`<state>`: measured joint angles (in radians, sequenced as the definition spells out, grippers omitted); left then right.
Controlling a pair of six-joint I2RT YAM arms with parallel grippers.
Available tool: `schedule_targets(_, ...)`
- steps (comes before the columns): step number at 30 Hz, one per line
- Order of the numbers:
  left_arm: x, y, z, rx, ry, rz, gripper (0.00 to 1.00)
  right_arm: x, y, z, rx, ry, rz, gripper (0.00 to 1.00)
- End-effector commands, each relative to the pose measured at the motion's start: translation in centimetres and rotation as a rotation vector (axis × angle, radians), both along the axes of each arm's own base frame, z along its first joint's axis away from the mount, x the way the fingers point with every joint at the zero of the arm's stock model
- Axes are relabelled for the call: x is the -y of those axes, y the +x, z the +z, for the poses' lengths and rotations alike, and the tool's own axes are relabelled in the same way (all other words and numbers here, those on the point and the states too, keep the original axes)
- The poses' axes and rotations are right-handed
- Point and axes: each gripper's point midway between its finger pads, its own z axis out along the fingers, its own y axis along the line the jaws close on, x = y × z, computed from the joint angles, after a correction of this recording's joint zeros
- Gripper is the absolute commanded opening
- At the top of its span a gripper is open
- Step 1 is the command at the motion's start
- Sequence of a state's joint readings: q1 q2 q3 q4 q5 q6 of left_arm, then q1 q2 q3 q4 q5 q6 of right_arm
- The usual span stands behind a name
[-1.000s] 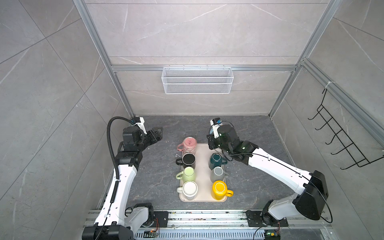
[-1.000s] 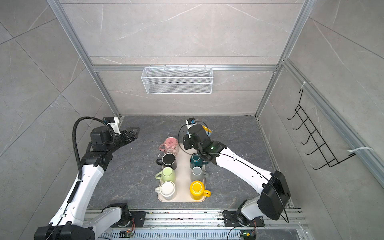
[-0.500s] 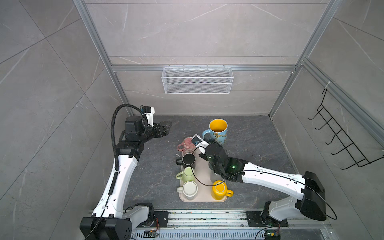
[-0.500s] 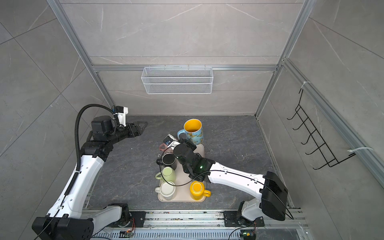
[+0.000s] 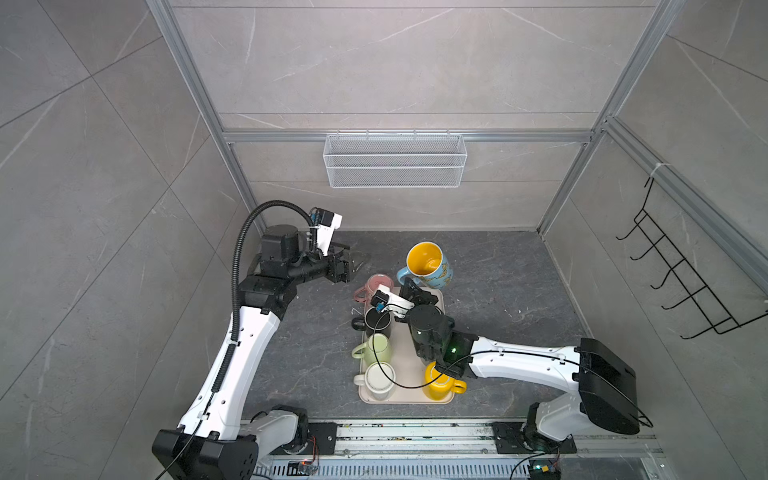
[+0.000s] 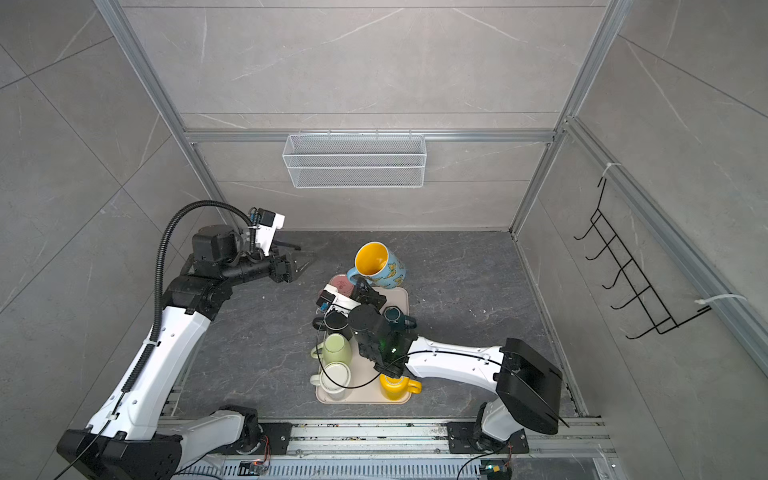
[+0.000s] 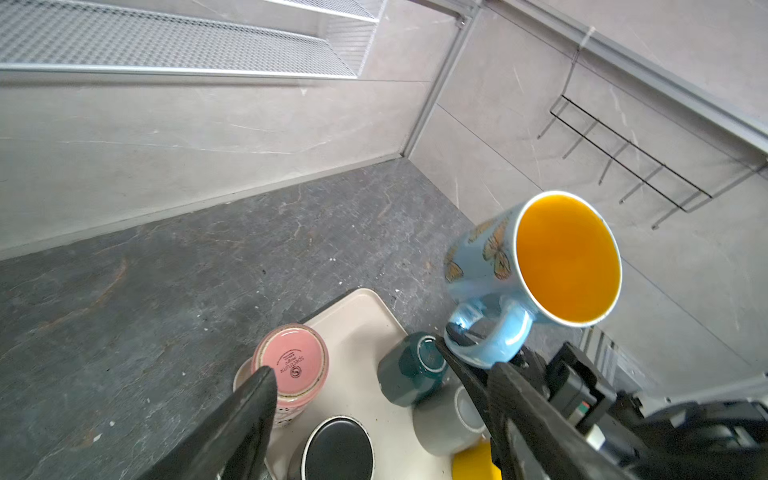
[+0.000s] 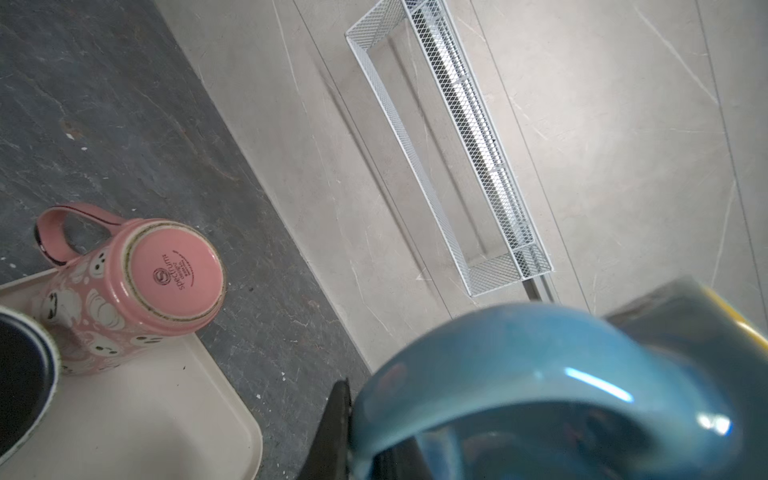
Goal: Turn the mug right side up
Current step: 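Rotate the blue mug upright with the right gripper while the left gripper reaches toward it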
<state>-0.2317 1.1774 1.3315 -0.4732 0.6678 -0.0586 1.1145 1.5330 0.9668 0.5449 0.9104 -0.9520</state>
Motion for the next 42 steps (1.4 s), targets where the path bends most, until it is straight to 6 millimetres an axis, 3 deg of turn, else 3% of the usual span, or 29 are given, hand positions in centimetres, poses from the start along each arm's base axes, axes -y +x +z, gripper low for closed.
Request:
schedule_targets(1,2.1,-2.6,0.9,0.072,0.033,-0.163,0.82,0.1,-0.1,3.2,0.085,0.073,-0.015,0.0)
schedule_targets(6,4.2,-4.5,-0.4,0.094,0.106,-0.276,0.82,-0.4,-0.3,2.9,0.083,0.071,0.002,0.0)
schedule_targets(15,5.8,-3.8,-1.7,0.066,0.161,-0.303,0.81,-1.9,-1.2,2.2,0.063,0.085,0.042,0.0)
schedule_targets(24,6.6,-3.6,-3.4,0.023,0.211,-0.326,0.74,-2.5,-1.4,2.2,0.06,0.101,0.052,0.0)
schedule_targets(42,7.3,-3.4,-5.1,-0.015,0.244,-0.348,0.6,-3.3,-1.8,2.8,0.055,0.15,0.083,0.0)
